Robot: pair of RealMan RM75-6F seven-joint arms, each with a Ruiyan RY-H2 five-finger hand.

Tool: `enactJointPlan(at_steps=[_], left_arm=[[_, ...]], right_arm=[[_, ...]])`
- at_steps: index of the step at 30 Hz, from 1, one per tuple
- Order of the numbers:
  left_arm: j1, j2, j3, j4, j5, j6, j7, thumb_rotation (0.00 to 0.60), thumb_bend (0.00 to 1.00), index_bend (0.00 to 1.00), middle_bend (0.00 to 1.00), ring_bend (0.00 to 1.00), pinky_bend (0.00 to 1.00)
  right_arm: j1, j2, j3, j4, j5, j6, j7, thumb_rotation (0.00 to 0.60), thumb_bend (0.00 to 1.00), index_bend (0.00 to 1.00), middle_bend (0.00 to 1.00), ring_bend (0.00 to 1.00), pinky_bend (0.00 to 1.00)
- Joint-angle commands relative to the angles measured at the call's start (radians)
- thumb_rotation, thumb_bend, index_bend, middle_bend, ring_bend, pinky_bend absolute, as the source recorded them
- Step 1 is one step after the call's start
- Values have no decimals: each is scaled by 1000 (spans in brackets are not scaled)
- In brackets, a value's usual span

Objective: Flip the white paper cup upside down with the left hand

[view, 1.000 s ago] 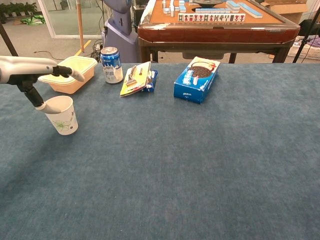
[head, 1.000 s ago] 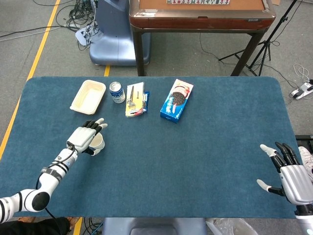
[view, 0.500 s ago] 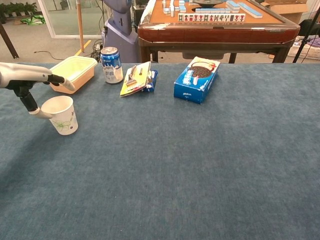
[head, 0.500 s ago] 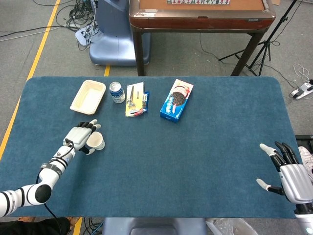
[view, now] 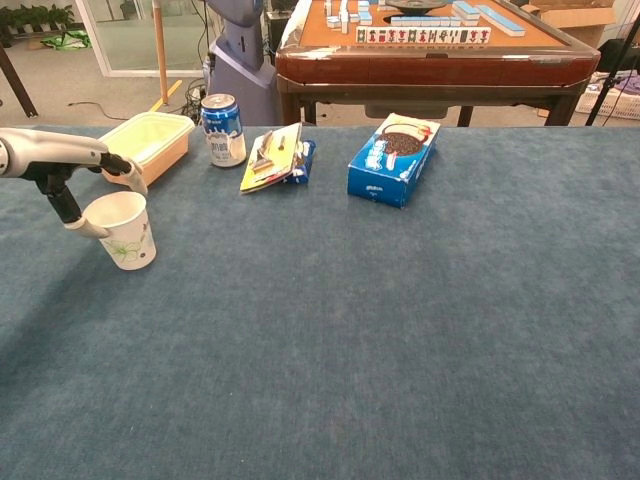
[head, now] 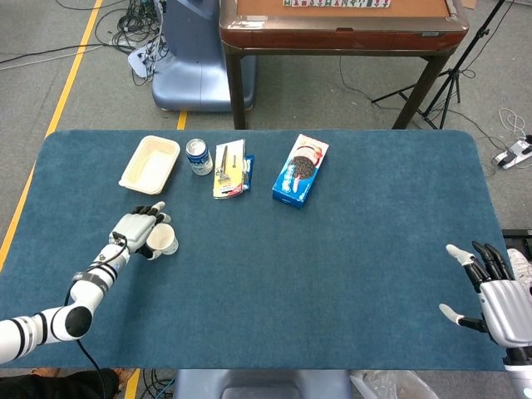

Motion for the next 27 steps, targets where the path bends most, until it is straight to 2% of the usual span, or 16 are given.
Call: enactJointPlan(at_steps=[1,8,13,18,21,27], left_arm=[[-6,-5,4,13,-5,-5,-9,600,229,241,0,0,0],[-5,-18,7,40,8,9,-35,600,229,328,0,0,0],[16,-23,-18,44,53,10,-109,600,229,350,0,0,0],[50,-24,-69,36,132,-24,-255,600,230,351,0,0,0],[73,-33,-110,37,192,-75,-382,600,230,350,0,0,0],[105,-82,-168,78,308,-136,-579,600,230,349,0,0,0]], right_arm=[[-1,-1,0,1,0,1,1,600,100,151,217,12,0],[-5,0,0,-2,2,4,-3,600,100,151,217,12,0],[-5,1,0,-6,2,4,-9,600,101,151,217,12,0],[-4,2,1,-11,3,1,-15,600,100,151,217,12,0],[-5,2,-1,-12,4,-1,-15,600,101,151,217,12,0],[-10,5,-1,-15,7,5,-18,600,101,151,217,12,0]])
